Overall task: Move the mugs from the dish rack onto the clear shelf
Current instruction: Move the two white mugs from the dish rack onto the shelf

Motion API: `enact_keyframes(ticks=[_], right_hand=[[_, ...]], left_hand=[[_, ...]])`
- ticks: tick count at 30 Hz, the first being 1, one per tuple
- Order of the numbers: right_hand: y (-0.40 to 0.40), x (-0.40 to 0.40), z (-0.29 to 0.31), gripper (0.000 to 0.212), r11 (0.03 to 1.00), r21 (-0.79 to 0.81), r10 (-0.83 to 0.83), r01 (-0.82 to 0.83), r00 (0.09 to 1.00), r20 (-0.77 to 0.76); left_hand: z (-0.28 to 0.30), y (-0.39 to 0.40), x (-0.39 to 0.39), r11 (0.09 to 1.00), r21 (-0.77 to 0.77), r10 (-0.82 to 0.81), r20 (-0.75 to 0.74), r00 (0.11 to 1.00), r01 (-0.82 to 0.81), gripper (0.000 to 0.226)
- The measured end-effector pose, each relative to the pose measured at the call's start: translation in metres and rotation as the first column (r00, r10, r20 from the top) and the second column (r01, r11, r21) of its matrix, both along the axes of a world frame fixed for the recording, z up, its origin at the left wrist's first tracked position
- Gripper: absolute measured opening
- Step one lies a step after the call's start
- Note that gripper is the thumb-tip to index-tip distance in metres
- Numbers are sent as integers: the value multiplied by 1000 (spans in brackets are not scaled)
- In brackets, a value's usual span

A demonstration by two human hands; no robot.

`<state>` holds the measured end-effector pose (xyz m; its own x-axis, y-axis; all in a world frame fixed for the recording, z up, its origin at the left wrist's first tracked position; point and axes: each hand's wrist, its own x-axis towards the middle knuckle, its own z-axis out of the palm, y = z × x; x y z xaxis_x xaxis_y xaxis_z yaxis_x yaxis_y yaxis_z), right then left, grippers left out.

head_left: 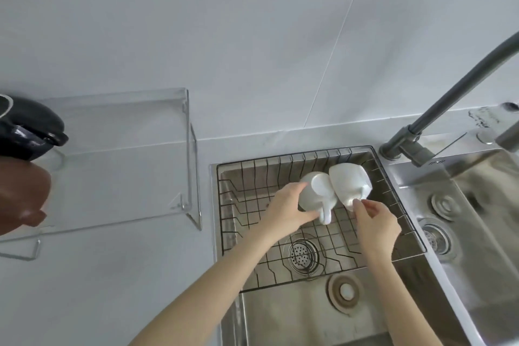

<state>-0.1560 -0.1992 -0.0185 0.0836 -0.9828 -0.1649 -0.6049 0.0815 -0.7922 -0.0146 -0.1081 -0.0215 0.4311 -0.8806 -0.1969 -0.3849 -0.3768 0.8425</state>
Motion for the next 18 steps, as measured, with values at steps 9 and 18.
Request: enact_keyframes(ticks=[9, 18], right_hand=[[-21, -5, -28, 28, 988, 78, -140, 134, 987, 79], [-25, -4, -35, 7, 977, 153, -179, 146, 957, 228]], left_hand=[[-17, -109, 0, 972, 46, -232, 78, 970, 229, 75], [-31, -129, -3, 960, 77, -274, 95, 957, 268, 84]])
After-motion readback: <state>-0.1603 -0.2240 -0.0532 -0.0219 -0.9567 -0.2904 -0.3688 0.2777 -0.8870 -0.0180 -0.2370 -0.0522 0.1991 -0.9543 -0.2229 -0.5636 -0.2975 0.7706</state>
